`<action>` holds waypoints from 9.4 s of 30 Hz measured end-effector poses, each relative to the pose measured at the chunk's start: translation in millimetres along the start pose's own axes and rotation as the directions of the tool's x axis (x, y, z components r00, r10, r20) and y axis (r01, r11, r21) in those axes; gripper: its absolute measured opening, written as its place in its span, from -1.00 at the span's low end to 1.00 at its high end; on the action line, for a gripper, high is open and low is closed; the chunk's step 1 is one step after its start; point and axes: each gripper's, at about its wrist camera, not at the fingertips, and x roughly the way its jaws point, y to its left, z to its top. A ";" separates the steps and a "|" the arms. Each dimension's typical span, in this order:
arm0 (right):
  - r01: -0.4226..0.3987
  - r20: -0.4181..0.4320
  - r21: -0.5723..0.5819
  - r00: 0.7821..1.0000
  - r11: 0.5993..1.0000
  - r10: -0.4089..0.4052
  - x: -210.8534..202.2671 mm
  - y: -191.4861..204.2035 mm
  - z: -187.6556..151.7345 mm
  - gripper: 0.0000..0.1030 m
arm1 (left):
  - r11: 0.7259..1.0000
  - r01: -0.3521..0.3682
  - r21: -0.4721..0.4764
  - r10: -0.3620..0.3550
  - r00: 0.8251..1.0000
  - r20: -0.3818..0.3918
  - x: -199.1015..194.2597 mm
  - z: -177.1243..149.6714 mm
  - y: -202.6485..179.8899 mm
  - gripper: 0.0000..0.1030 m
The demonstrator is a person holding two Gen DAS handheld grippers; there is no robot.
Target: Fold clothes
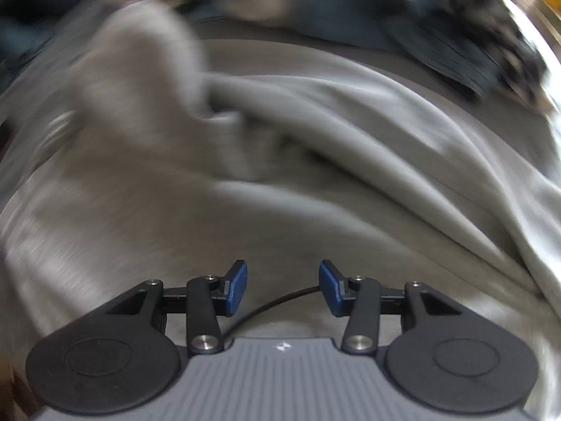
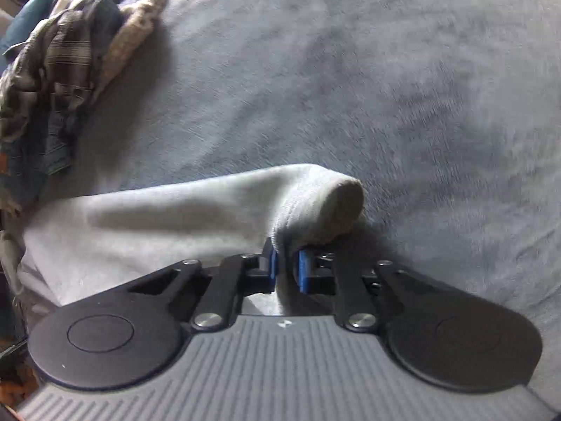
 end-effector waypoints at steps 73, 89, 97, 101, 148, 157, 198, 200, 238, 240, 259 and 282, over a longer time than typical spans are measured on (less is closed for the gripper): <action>-0.232 -0.206 -0.796 0.972 0.560 0.109 132.2 685.5 -218.1 0.14 | 0.780 0.174 -0.601 -0.266 0.962 -0.067 -43.4 -142.4 340.6 -0.75; -0.279 -0.318 -0.928 0.938 0.246 -0.137 216.3 790.5 -264.6 -0.60 | 0.956 0.180 -0.230 -0.163 0.982 0.094 -90.8 -140.1 304.6 -0.75; -0.517 -0.363 -0.721 0.849 0.461 0.385 49.7 656.3 -181.5 -0.72 | 0.889 0.157 0.431 -0.273 0.936 0.223 -138.5 -156.8 236.1 -0.75; -0.481 -0.262 -0.628 0.871 0.611 0.417 8.5 540.7 -159.0 -0.69 | 0.789 0.179 0.588 -0.333 0.928 0.164 -133.4 -174.1 208.3 -0.75; -0.009 -0.250 0.338 0.963 0.941 0.099 56.0 329.3 -214.2 -0.47 | 0.408 0.035 0.912 -0.281 0.956 0.089 -100.2 -227.3 167.4 -0.74; -0.068 -0.207 0.350 0.967 0.934 0.148 58.4 352.2 -199.2 0.01 | 0.386 0.022 0.922 -0.289 0.952 0.099 -100.1 -232.2 169.7 -0.74; -0.505 -0.378 -0.383 0.850 0.773 0.368 226.2 725.9 -181.9 -0.77 | 0.855 0.315 -0.413 -0.264 0.948 0.178 -40.9 -110.4 375.6 -0.38; -0.498 -0.398 -0.288 0.839 0.818 0.371 237.9 719.2 -177.5 -0.66 | 0.836 0.312 -0.451 -0.257 0.950 0.180 -40.9 -109.0 384.4 -0.18; -0.323 -0.269 -0.915 0.935 0.243 0.229 231.6 767.1 -206.8 -0.90 | 0.684 0.288 -0.671 -0.181 0.957 0.227 -34.2 -121.8 419.8 -0.70; -0.309 -0.260 -0.916 0.943 0.255 0.209 242.6 768.3 -210.8 -0.84 | 0.710 0.271 -0.650 -0.183 0.962 0.201 -29.1 -124.4 417.3 -0.61; -0.385 -0.334 -0.894 0.913 0.230 0.233 217.7 760.7 -280.2 -0.50 | 0.816 0.142 -0.560 -0.030 0.979 0.204 -65.2 -129.2 402.2 -0.44; -0.040 0.099 -0.683 0.984 0.729 0.147 61.6 446.1 -235.2 -0.42 | 0.985 0.122 0.124 -0.143 0.975 0.172 -39.4 -23.8 218.1 -0.14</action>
